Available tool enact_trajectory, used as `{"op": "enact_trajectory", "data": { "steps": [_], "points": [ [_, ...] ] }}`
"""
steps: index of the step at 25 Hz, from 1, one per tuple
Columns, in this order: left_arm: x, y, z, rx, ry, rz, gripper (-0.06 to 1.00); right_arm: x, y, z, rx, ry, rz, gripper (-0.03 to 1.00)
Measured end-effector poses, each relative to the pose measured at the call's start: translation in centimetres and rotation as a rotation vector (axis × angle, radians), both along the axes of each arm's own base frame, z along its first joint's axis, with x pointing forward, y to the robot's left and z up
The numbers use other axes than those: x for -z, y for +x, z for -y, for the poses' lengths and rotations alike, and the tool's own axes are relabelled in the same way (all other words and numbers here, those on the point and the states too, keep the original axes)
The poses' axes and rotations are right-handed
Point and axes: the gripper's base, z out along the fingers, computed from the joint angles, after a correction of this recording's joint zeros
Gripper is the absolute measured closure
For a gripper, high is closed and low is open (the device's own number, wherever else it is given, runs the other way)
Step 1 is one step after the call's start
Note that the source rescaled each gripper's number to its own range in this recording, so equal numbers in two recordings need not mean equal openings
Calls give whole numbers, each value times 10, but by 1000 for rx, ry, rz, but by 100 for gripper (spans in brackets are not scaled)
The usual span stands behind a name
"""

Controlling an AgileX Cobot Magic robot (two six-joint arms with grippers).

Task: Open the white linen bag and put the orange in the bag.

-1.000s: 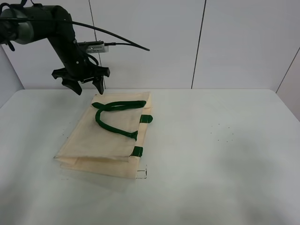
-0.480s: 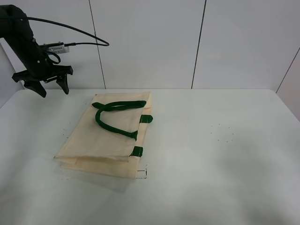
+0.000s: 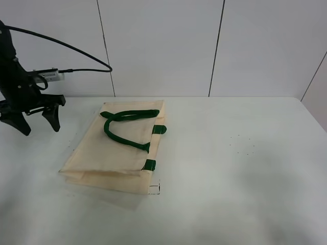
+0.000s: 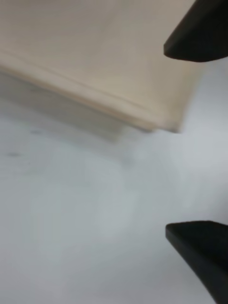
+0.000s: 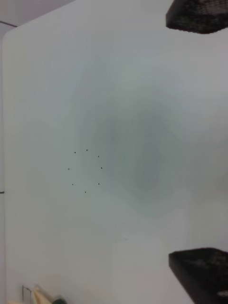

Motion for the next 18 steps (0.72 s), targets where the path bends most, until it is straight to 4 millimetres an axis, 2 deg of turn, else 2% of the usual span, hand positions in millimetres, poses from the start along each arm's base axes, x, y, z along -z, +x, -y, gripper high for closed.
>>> {"op": "enact_trajectory", "data": {
  "steps": [4, 10, 13, 18],
  "points": [
    [-11, -48, 0, 3, 6, -13, 7, 0, 0, 0, 0, 0, 0, -3],
    [-18, -136, 1, 22, 9, 1, 7, 0, 0, 0, 0, 0, 0, -3],
    [-19, -179, 2, 42, 11, 82, 7, 0, 0, 0, 0, 0, 0, -3],
    [-16, -237, 3, 79, 22, 258, 7, 0, 0, 0, 0, 0, 0, -3]
  ]
}}
